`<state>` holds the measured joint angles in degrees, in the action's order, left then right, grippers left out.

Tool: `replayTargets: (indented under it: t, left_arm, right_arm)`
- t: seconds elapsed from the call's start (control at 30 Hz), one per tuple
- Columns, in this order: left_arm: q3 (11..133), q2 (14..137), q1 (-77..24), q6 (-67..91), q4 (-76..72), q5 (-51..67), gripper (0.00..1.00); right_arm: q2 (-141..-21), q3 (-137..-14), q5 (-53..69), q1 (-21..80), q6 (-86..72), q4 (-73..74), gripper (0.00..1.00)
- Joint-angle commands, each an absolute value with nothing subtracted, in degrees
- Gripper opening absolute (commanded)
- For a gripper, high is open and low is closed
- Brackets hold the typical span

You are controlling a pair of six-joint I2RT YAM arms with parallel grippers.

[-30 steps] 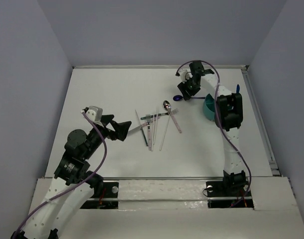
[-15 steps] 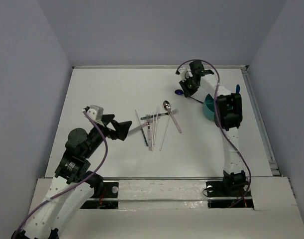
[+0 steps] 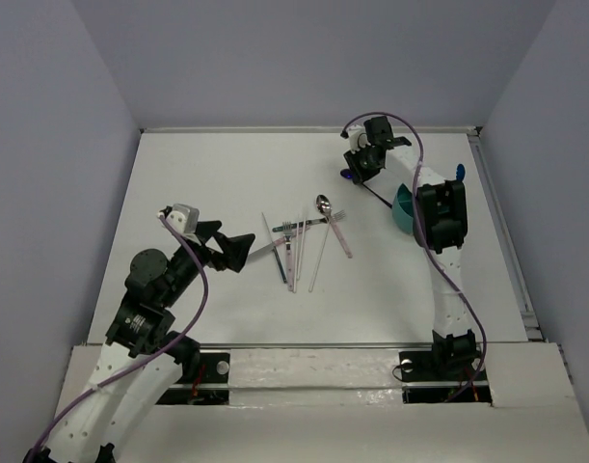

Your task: Sort the eating utensils into containers

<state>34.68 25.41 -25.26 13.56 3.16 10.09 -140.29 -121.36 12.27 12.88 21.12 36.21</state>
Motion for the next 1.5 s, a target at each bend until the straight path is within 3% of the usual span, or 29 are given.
replayTargets:
  t: [0.0,0.1,0.27,0.53,0.87,1.23,1.47]
  left_arm:
    - [37.09,24.7,-24.87,13.18,0.35,11.07,0.99]
    - [37.18,24.7,-24.87,13.18,0.44,10.99,0.99]
    - [37.09,24.08,-24.87,13.27,0.35,11.16,0.99]
    - [37.09,23.12,-24.35,13.36,0.35,11.42,0.99]
    - [37.0,21.36,-24.35,13.36,0.44,11.69,0.99]
    - [36.91,17.06,-26.1,13.45,0.97,10.99,0.99]
    - [37.0,15.38,-28.48,13.27,1.58,10.55,0.99]
  right_arm:
    - [-142.64,-122.43,9.41,13.27,19.78,34.27,0.35]
    - [-143.52,-122.87,8.01,13.8,19.86,35.42,0.28]
    - [-141.77,-120.15,4.92,14.94,18.99,31.74,0.0]
    - [-135.11,-121.38,9.22,14.94,9.16,25.06,0.0]
    - [-107.19,-93.54,10.11,14.94,-2.1,-5.05,0.0]
    - [-76.76,-60.94,-17.98,11.97,-3.6,-23.1,0.0]
    - [-69.45,-55.64,-33.38,5.99,-8.08,-22.93,0.0]
